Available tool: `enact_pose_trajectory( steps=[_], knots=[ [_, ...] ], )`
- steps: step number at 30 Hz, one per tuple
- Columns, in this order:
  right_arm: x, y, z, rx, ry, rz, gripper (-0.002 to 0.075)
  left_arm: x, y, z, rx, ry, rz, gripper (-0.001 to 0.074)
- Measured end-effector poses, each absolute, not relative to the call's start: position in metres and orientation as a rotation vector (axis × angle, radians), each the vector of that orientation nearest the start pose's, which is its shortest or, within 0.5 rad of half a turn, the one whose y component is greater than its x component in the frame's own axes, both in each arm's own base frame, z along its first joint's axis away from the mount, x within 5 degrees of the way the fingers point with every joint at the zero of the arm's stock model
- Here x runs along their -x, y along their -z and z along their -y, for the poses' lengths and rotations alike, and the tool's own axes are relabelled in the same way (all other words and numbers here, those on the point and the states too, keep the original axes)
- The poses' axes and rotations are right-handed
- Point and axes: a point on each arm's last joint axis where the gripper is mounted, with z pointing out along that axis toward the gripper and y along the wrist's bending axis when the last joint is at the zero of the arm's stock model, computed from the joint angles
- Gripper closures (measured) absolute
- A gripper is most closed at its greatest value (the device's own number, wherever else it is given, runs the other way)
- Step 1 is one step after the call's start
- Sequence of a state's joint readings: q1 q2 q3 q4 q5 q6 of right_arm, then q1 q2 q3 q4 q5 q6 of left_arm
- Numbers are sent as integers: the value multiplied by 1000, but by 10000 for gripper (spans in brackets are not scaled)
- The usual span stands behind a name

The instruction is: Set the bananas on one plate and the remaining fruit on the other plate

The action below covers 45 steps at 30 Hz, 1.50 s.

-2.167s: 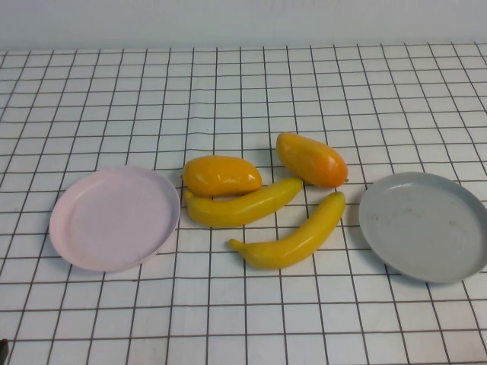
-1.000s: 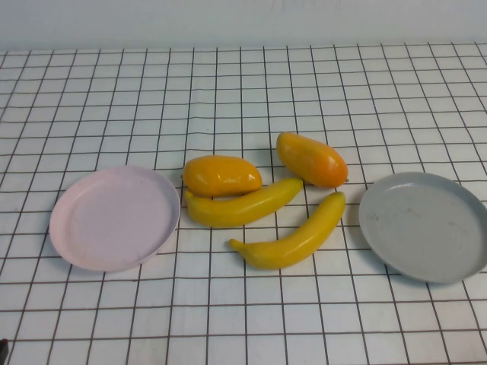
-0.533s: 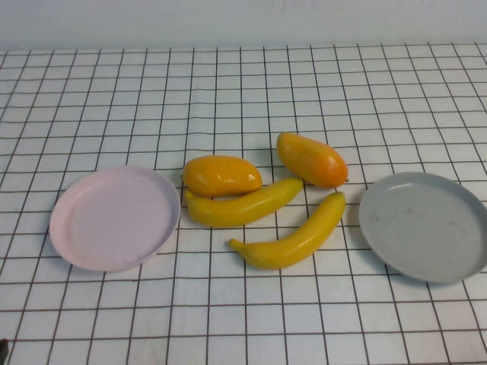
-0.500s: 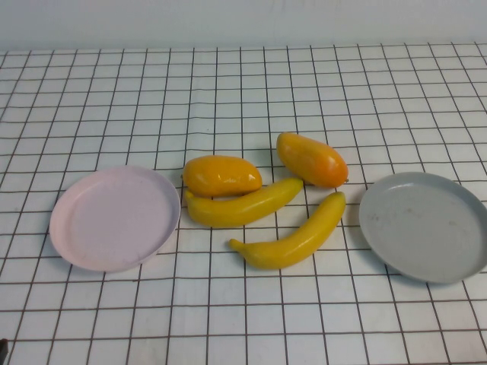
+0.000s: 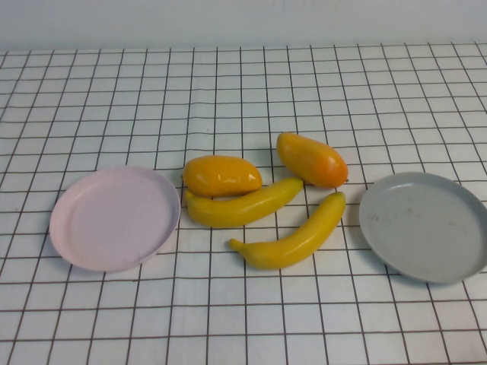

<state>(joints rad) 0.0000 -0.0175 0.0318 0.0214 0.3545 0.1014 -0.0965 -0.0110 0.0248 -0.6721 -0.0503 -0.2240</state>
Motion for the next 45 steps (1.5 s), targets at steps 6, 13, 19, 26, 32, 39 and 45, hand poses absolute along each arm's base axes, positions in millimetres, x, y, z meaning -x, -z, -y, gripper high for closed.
enact_pose_trajectory(
  steps=[6,13,19,26,32,39,45],
  knots=[
    [-53,-171,-1,-107,-91,-1850,742,-56,-211,1,615,775,-1348,739],
    [-53,-171,-1,-107,-91,-1850,742,-45,-244,20,179,589,-1681,739],
    [-53,-171,-1,-107,-91,-1850,742,-61,-310,30,-190,381,-1867,739],
    [-53,-171,-1,-107,-91,-1850,742,-118,-338,35,-438,231,-2152,719],
    [-53,-171,-1,-107,-91,-1850,742,-174,-338,62,-758,109,-2246,338],
    [-53,-171,-1,-107,-91,-1850,742,-233,-336,131,-1099,12,-2129,68],
    [-53,-171,-1,-107,-91,-1850,742,-278,-313,173,-1488,-155,-1931,66]
  ],
)
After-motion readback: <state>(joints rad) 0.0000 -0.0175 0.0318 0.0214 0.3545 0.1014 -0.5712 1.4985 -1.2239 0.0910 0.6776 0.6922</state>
